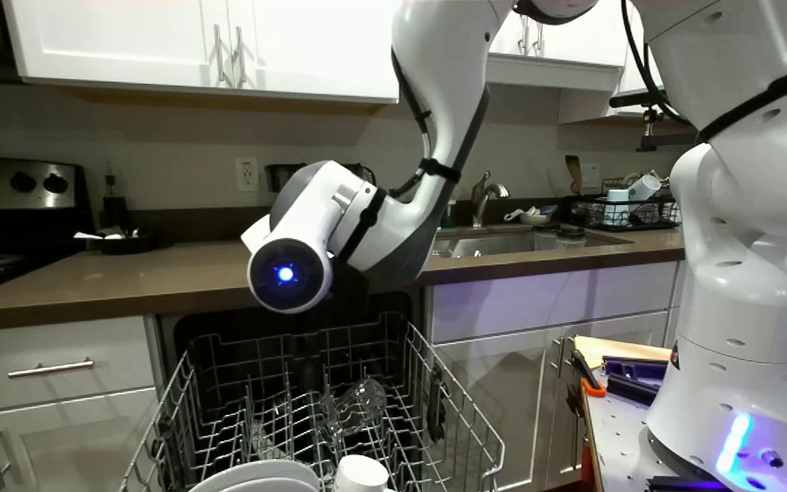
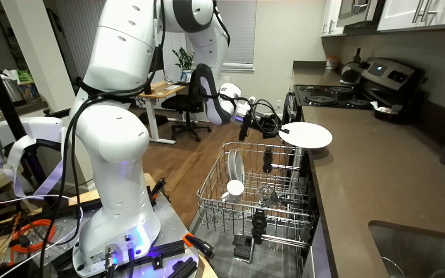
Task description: Remove the white plate from the counter and place it on the left side of the dishwasher
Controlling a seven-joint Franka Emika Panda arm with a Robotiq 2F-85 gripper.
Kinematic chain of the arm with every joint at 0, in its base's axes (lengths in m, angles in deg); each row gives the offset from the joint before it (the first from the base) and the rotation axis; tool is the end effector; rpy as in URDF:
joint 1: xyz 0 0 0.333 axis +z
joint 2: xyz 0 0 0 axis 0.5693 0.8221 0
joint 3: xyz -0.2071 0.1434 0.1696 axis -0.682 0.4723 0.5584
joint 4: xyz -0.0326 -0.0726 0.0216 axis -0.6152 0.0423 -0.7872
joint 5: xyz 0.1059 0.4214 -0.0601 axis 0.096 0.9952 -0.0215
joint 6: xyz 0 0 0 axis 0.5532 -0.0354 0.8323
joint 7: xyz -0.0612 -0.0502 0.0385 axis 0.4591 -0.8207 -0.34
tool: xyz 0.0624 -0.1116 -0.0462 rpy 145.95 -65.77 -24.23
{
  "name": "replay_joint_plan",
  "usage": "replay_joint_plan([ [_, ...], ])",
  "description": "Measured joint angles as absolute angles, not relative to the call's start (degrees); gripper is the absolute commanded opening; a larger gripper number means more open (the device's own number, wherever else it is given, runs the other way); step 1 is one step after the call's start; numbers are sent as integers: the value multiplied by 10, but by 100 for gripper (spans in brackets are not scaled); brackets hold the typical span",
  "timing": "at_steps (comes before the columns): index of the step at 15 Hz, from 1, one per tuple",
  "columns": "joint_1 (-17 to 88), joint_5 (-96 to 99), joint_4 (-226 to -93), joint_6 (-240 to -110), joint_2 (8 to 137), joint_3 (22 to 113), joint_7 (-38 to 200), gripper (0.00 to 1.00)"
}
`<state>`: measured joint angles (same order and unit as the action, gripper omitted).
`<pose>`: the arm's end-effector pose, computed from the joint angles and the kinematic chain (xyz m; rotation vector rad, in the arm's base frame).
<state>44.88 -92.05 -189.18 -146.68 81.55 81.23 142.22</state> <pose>0.5796 0.1015 0.1493 1.8180 0.3818 0.5303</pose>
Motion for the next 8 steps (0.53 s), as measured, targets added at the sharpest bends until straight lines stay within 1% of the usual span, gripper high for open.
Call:
replay_joint_plan([
  [5, 465, -890, -2002, -1471, 726, 857, 1424, 6],
  [8, 473, -857, -2062, -1510, 666, 882, 1423, 6],
])
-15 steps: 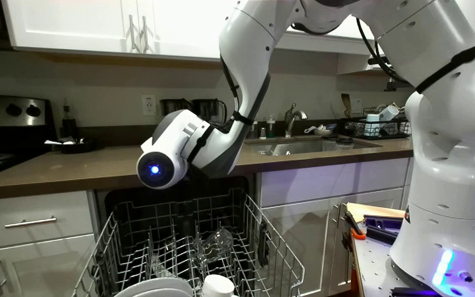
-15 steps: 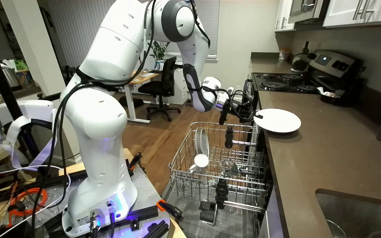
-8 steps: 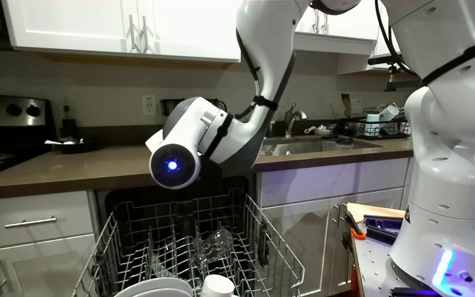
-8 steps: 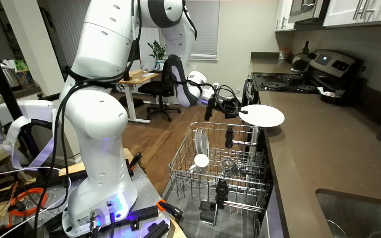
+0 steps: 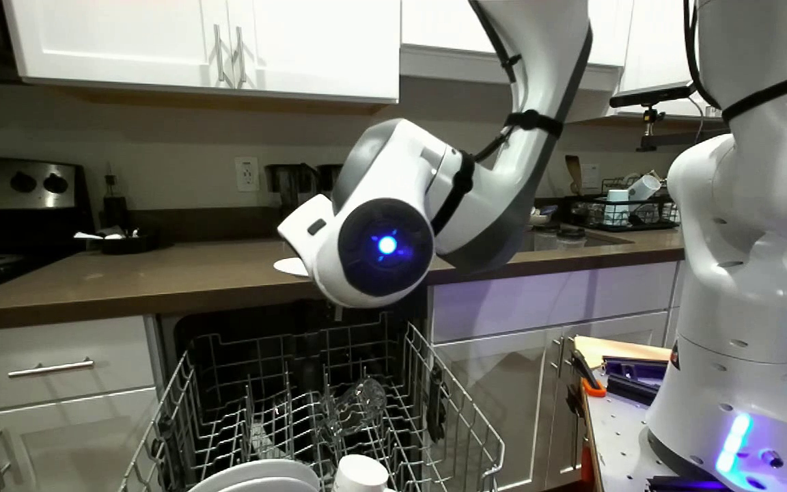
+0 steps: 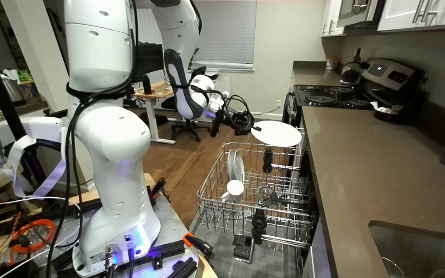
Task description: Remove the white plate from the counter and place it on the left side of the dishwasher
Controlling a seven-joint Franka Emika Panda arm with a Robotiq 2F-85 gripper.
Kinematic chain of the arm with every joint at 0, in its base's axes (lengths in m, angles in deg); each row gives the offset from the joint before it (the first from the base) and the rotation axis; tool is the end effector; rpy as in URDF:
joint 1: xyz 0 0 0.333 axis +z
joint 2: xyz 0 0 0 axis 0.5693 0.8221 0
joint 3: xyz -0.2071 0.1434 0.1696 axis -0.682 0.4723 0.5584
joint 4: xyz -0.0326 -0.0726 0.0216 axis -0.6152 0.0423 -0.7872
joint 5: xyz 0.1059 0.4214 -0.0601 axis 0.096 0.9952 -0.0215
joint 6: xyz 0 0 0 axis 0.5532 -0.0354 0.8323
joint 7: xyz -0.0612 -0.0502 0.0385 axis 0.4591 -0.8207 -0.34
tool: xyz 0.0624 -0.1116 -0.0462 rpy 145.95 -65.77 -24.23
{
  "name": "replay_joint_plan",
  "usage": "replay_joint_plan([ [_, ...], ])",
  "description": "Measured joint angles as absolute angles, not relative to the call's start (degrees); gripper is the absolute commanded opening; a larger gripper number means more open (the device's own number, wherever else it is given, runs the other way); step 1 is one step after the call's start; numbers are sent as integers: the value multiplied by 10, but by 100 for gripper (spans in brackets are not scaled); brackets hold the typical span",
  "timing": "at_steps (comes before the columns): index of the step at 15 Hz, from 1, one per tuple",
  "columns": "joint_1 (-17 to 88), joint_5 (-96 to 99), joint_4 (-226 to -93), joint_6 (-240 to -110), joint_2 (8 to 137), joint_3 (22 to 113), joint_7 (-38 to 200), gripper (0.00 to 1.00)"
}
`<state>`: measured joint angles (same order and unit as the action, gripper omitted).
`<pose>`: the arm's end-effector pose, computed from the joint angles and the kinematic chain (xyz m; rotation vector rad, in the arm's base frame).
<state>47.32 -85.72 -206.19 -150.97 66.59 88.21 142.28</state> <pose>0.4723 0.1616 0.1714 1.9020 0.5357 0.5664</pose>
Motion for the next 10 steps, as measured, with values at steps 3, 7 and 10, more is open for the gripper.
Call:
replay_joint_plan([
  [3, 477, -823, -2107, -1593, 604, 890, 1415, 6],
  [7, 477, -776, -2144, -1730, 520, 872, 1375, 6],
  [10, 469, -749, -2157, -1836, 468, 825, 1321, 6],
])
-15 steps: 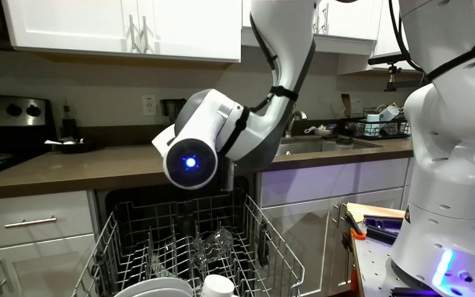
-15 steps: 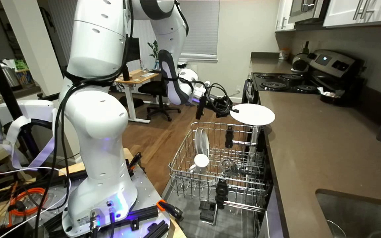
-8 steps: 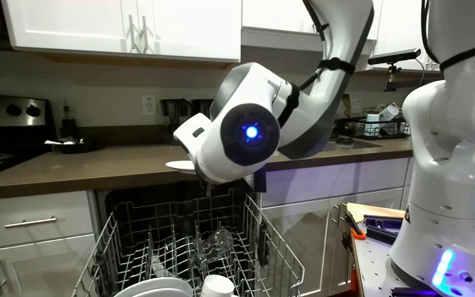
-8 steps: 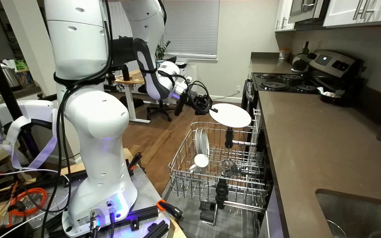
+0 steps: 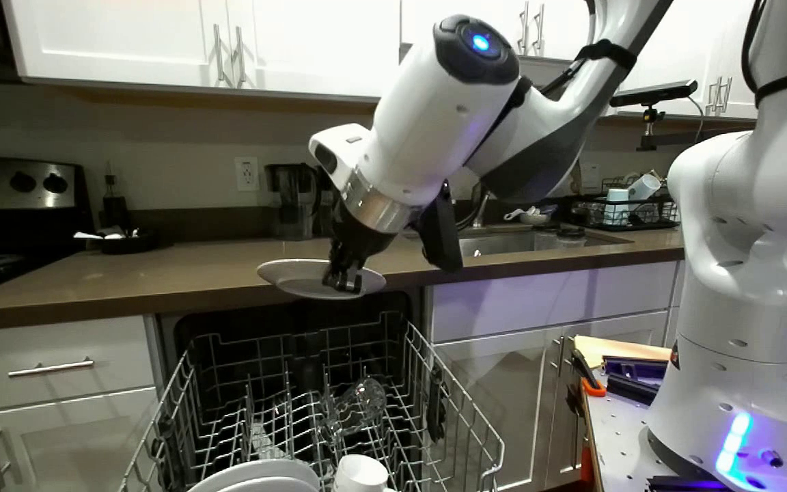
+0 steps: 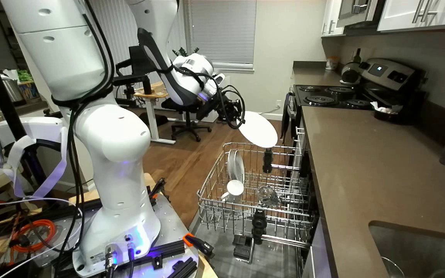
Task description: Remove the white plate from the counter and place it on the left side of the dishwasher
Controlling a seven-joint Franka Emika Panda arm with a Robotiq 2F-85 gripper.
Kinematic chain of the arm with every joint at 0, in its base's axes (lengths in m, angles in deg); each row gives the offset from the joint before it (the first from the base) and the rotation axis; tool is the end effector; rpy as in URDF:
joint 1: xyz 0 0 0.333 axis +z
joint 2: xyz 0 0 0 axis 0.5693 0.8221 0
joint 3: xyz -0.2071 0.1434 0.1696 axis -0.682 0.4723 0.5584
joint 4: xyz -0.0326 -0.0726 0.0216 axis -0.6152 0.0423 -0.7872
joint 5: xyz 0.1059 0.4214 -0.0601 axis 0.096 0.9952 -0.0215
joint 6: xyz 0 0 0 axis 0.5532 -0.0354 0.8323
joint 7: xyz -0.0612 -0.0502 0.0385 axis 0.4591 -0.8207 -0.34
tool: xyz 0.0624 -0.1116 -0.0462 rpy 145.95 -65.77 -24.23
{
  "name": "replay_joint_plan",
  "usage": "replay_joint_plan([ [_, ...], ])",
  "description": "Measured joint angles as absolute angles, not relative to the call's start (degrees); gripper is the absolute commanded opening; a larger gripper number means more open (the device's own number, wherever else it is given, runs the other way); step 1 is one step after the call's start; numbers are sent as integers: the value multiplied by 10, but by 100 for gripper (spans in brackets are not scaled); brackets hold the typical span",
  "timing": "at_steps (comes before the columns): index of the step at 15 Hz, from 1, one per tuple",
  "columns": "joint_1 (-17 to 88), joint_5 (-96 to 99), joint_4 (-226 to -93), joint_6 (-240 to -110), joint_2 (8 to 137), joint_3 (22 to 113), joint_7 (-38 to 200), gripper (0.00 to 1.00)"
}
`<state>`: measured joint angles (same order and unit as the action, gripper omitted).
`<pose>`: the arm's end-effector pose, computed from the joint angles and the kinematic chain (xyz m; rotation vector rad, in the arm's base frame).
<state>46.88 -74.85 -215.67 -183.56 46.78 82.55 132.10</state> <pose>0.4452 0.1751 0.2468 2.3142 0.7015 0.7221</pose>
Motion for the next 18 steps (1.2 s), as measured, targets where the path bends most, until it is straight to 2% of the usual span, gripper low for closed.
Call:
replay_joint_plan([
  [5, 426, -644, -2151, -2011, 456, 721, 1136, 6],
  [9, 430, -470, -2138, -2100, 542, 663, 953, 6],
  [12, 430, -320, -2137, -2131, 621, 688, 828, 6],
  [14, 415, -221, -2132, -2126, 648, 742, 752, 6],
  [18, 389, -95, -2091, -2055, 647, 825, 633, 6],
])
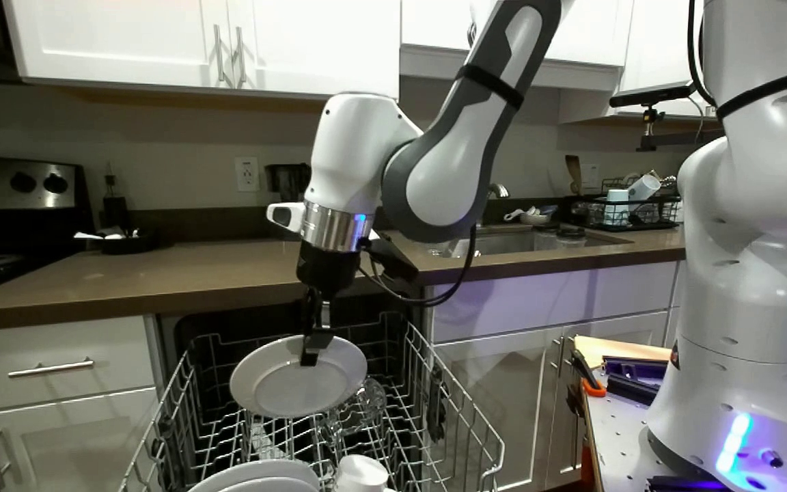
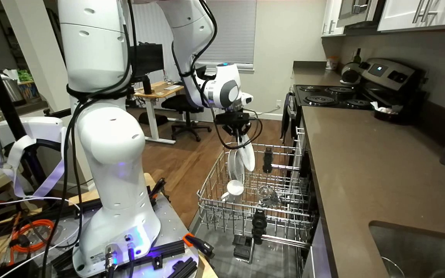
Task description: Remove the white plate from the counter and place it on the left side of the dishwasher
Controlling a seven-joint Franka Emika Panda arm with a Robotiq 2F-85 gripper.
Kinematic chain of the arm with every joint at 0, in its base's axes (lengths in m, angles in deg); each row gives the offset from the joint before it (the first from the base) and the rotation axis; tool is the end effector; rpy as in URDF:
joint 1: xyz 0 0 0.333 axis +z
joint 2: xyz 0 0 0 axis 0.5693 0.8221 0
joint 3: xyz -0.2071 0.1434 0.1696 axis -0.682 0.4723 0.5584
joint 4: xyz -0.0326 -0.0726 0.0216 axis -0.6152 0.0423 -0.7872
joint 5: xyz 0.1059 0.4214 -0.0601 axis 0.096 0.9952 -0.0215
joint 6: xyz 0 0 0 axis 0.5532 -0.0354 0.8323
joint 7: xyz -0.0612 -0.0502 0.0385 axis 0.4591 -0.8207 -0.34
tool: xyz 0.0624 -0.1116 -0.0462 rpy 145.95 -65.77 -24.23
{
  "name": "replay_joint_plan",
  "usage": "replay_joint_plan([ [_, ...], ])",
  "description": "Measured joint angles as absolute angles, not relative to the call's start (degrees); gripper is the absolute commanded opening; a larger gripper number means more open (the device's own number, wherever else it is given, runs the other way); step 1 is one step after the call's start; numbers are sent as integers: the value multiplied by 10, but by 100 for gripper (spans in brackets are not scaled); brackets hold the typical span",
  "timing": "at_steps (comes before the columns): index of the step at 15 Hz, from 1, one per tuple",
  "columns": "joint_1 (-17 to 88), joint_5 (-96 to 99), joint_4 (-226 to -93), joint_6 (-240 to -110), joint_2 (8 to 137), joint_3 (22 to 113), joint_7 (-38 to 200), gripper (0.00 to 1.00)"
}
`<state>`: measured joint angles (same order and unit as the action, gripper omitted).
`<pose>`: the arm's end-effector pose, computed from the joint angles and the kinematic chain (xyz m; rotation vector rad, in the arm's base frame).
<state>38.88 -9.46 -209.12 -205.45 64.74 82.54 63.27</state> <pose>0.5050 0.1524 0.1758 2.8658 1.0682 0.3962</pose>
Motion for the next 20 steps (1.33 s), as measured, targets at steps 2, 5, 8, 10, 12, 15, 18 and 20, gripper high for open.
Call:
replay_joint_plan([
  [2, 392, -112, -2059, -2018, 638, 813, 625, 6],
  [5, 392, -117, -2018, -1976, 630, 796, 598, 6],
  [8, 391, -70, -1991, -1950, 633, 796, 549, 6],
  [10, 391, -35, -1977, -1932, 638, 798, 520, 6],
  [12, 391, -8, -1966, -1912, 642, 798, 499, 6],
  [15, 390, 15, -1951, -1890, 650, 798, 481, 6],
  [18, 387, 45, -1939, -1875, 662, 800, 462, 6],
  [20, 386, 63, -1933, -1866, 671, 801, 450, 6],
])
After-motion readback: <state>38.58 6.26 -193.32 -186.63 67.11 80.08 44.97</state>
